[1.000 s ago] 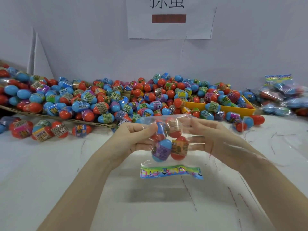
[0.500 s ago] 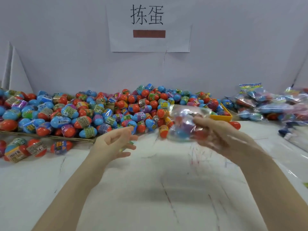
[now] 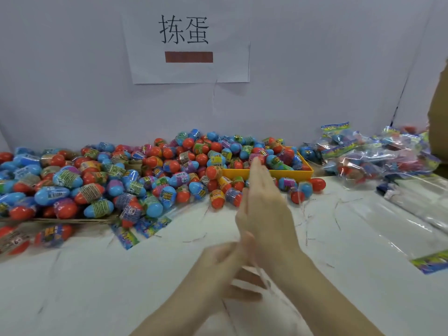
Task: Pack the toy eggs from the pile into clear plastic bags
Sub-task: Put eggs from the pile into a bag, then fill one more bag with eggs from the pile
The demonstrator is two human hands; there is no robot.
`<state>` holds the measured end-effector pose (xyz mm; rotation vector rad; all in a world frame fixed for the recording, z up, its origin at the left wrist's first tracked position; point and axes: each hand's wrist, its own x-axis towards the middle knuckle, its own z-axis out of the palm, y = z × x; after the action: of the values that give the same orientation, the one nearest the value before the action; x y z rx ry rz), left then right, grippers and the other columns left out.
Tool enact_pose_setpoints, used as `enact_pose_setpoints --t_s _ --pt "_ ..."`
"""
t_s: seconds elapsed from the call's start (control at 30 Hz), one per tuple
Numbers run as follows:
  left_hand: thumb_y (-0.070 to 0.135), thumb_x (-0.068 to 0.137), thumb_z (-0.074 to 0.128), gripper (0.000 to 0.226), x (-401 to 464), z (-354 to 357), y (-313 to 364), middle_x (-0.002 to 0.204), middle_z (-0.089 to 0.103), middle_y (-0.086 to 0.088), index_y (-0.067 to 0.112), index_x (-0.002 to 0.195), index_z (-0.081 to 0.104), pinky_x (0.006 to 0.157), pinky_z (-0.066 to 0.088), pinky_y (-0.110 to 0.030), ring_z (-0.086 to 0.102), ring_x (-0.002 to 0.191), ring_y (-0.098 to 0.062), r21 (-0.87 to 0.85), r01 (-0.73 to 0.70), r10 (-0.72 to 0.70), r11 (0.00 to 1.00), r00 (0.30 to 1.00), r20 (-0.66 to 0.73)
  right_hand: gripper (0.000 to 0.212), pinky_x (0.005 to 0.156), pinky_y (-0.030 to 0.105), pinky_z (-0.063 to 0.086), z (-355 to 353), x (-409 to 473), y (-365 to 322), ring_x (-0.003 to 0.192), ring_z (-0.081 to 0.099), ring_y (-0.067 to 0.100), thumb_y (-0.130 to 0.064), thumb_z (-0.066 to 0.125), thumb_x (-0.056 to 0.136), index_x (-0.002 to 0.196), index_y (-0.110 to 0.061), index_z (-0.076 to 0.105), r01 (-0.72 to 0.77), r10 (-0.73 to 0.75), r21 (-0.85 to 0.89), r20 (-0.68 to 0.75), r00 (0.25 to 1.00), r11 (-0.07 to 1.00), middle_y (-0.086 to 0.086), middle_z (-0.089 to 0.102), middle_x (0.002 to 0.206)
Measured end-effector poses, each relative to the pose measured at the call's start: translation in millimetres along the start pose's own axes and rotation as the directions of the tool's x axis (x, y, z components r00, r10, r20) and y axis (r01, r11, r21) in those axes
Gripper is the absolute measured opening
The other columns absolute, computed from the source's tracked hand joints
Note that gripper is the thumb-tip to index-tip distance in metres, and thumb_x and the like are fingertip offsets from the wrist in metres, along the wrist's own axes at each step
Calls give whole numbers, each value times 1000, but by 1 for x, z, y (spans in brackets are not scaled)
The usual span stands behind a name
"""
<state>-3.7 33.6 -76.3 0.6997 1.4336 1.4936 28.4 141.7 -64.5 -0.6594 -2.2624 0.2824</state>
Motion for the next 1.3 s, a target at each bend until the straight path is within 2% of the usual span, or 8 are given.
enact_pose_setpoints --t_s 0.2,0.37,0.67,0.8,0.9,1.07,1.17,1.3 --pt "33 51 71 26 -5 -7 -1 69 72 -13 13 67 77 55 53 -16 70 61 -17 -12 -75 76 997 994 76 54 103 17 29 -1 -3 -3 134 34 12 -17 38 96 147 -16 19 8 -8 8 -7 1000 1000 -2 36 147" --pt "29 51 70 24 -4 -20 7 66 71 -12 13 68 77 49 50 -16 67 54 -18 6 -119 119 993 993 -1 28 64 19 50 -20 10 2 73 63 3 -35 56 88 111 -20 64 -299 147 493 324 935 817 -9 69 84" --pt "1 64 75 10 1 -38 7 59 69 -10 10 63 77 47 50 -18 61 43 -16 235 -139 158 962 985 -64 8 51 12 43 -30 14 13 55 54 2 -10 72 76 80 -16 74 -281 -309 600 692 652 749 -5 68 64" --pt "31 44 79 40 2 -41 4 81 74 4 20 82 76 57 53 -17 70 61 -18 219 -271 319 937 920 -228 17 55 10 45 -40 19 21 58 57 -2 -4 69 77 80 -20 74 -231 -160 628 502 850 743 -12 67 61" --pt "36 63 69 25 6 -49 3 79 71 15 22 85 69 51 50 -15 66 55 -12 235 -402 464 885 723 -512 42 85 13 46 -51 28 41 99 58 12 9 59 81 119 -10 61 -47 49 211 -1 999 976 4 66 112" --pt "43 75 69 20 6 -51 -3 72 64 3 23 77 64 46 43 -16 56 48 -9 449 -457 640 768 531 -555 65 106 35 33 -59 33 77 131 38 19 -12 56 90 145 -24 24 65 147 -232 784 603 971 -5 32 147" --pt "39 76 60 15 7 -51 -5 69 61 2 24 74 62 44 42 -16 54 49 -12 506 -455 680 733 491 -544 53 98 45 44 -75 44 81 109 59 28 -43 51 86 131 -16 47 196 -86 -140 560 824 971 5 57 126" --pt "40 80 63 19 8 -52 -5 71 61 2 23 72 60 43 39 -10 55 47 -8 494 -474 685 728 474 -554 77 104 53 27 -84 44 97 103 54 29 -67 12 85 100 -12 64 -133 264 -406 285 922 904 11 64 102"
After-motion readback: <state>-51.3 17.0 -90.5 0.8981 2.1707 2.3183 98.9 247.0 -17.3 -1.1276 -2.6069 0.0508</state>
